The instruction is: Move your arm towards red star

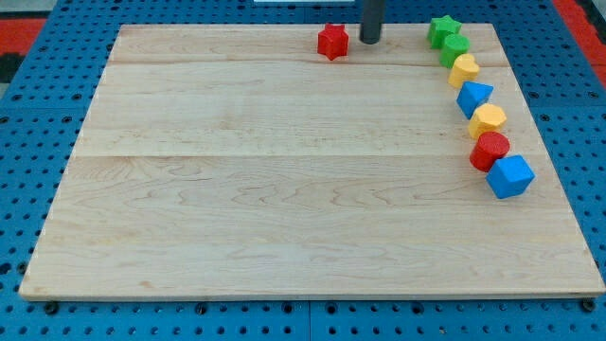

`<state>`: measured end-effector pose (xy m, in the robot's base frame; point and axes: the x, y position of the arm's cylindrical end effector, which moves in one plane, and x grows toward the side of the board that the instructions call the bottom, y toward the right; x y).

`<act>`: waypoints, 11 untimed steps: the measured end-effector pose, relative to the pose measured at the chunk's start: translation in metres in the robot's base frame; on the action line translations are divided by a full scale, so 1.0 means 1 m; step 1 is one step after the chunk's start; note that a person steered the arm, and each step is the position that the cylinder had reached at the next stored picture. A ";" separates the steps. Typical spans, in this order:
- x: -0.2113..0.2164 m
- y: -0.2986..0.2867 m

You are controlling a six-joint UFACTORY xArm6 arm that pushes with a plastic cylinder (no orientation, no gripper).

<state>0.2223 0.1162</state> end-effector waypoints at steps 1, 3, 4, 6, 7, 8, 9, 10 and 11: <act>0.000 0.004; 0.002 0.004; 0.023 0.010; 0.031 0.015; 0.019 0.019; -0.002 0.032; -0.008 0.034; -0.008 0.034; -0.008 0.006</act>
